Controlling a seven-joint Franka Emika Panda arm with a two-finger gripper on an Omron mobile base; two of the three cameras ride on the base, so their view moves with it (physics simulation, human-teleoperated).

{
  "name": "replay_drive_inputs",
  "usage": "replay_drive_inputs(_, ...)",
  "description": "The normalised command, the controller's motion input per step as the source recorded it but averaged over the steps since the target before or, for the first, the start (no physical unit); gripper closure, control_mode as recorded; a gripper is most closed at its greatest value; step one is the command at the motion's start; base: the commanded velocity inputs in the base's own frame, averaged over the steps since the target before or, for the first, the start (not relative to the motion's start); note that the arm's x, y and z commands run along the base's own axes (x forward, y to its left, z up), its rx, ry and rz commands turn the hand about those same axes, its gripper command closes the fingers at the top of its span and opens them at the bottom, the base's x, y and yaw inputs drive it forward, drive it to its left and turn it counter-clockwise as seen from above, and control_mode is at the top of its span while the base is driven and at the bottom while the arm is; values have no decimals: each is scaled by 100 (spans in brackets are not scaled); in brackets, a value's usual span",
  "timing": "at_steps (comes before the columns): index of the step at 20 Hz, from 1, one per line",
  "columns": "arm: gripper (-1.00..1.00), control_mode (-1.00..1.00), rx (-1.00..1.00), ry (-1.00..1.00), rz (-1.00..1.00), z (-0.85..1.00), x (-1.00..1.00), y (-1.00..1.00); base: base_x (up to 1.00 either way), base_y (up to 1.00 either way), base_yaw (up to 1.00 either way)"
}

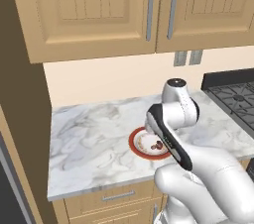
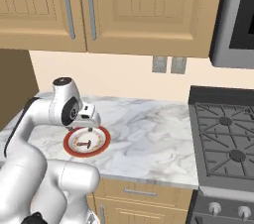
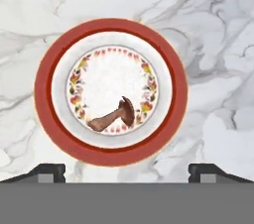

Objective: Pick mushroom from the fridge and place it on the plate on the counter.

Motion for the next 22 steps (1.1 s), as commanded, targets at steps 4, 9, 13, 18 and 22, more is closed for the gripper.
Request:
replay_drive_inputs(4, -100, -100, -1, -11, 0, 62, -92, -2, 0, 0, 0)
replay_drive_inputs(9, -100, -100, 0, -8, 0, 72, -83, -3, 0, 0, 0)
replay_drive_inputs(13, -100, -100, 0, -10, 0, 65, -52, -10, 0, 0, 0)
replay_drive_inputs(18, -100, -100, 0, -7, 0, 55, -44, -13, 0, 0, 0)
replay_drive_inputs(22, -100, -100, 0, -9, 0, 26, -39, -24, 0, 0, 0)
